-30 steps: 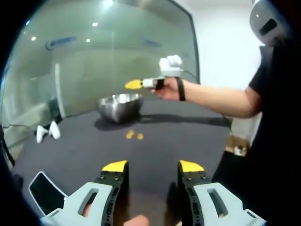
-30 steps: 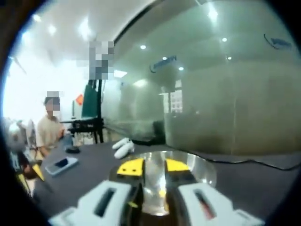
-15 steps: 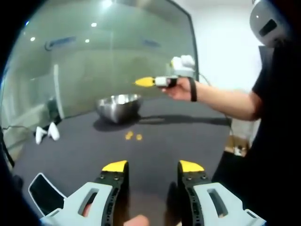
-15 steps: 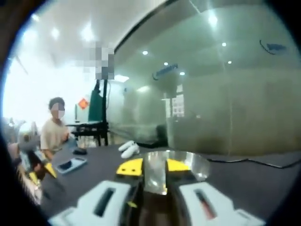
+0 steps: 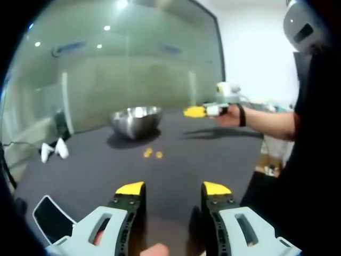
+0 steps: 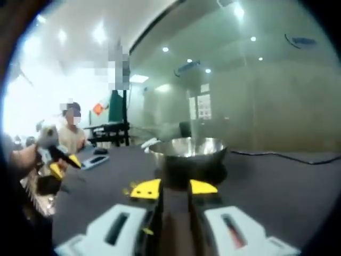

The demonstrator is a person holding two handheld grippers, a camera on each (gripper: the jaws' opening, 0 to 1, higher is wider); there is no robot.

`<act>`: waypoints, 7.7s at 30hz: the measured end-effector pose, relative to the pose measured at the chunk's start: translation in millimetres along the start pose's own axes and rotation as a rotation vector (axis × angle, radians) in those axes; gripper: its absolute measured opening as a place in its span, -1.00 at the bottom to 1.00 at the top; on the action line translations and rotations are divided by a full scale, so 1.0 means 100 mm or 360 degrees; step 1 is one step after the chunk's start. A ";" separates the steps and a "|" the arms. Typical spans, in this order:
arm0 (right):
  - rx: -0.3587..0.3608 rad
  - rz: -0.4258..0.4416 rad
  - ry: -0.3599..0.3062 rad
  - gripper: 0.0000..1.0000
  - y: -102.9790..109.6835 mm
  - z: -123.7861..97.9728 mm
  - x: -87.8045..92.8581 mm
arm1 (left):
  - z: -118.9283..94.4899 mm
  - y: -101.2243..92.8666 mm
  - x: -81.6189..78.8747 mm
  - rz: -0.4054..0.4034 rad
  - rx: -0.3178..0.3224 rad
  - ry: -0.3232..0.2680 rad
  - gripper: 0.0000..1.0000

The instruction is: Pick up the QQ candy scattered on the table and place it into the stainless steel bowl on the table

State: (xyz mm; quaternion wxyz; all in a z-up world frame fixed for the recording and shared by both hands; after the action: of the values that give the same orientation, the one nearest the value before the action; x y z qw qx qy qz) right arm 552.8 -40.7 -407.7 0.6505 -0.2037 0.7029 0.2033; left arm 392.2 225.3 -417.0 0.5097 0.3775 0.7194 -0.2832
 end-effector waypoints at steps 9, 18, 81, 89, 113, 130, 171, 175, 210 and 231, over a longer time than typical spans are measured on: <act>-0.0106 -0.0027 0.0059 -0.61 0.18 0.04 0.06 | 0.00 0.00 -0.01 0.0002 -0.0002 0.0000 -0.15; -0.0417 -0.0215 0.0237 -0.58 0.63 0.16 0.30 | -0.02 0.01 0.00 -0.0005 -0.0011 -0.0003 -0.15; -0.0073 -0.0187 0.0290 -0.82 0.39 0.35 0.09 | -0.05 0.04 0.03 -0.0020 -0.0045 -0.0026 -0.14; 0.0198 -0.0129 -0.0078 -0.82 0.18 0.35 -0.45 | -0.05 0.04 0.01 -0.0010 -0.0040 -0.0015 -0.14; 0.0196 -0.0255 0.0090 -0.64 0.22 1.48 -0.61 | -0.15 0.05 0.01 0.0003 -0.0063 -0.0008 -0.14; 0.0119 -0.0175 0.0011 -0.63 0.27 1.04 -0.77 | -0.10 0.07 -0.01 -0.0003 -0.0054 -0.0017 -0.14; -0.0367 -0.0306 0.0344 -0.63 0.82 0.56 0.32 | -0.17 -0.03 -0.05 0.0042 -0.0043 -0.0011 -0.16; -0.0375 -0.0326 0.0386 -0.63 0.88 0.69 0.38 | -0.20 -0.03 -0.04 0.0033 -0.0057 -0.0012 -0.16; -0.0503 -0.0333 0.0393 -0.81 1.14 1.03 0.50 | -0.25 0.07 0.06 0.0000 -0.0087 0.0010 -0.18; -0.0166 -0.0140 0.0217 -0.83 0.57 0.44 0.19 | -0.27 0.08 0.04 0.0032 -0.0088 0.0009 -0.18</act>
State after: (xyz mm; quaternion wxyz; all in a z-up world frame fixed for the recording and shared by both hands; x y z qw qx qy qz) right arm 556.5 31.0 -428.5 0.5981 -0.2812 0.7243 0.1966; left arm 384.6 251.9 -412.2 0.5206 0.3714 0.7246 -0.2570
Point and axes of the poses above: the point that each gripper's makers call its tool centre point, and the gripper's own axes: z roughly forward along the fingers, y roughly to its left, x roughly out of its underside, the point moved 5 cm from there along -z, roughly backward along the fingers, and after that the axes turned 12 degrees about x, right-handed, at the moved point
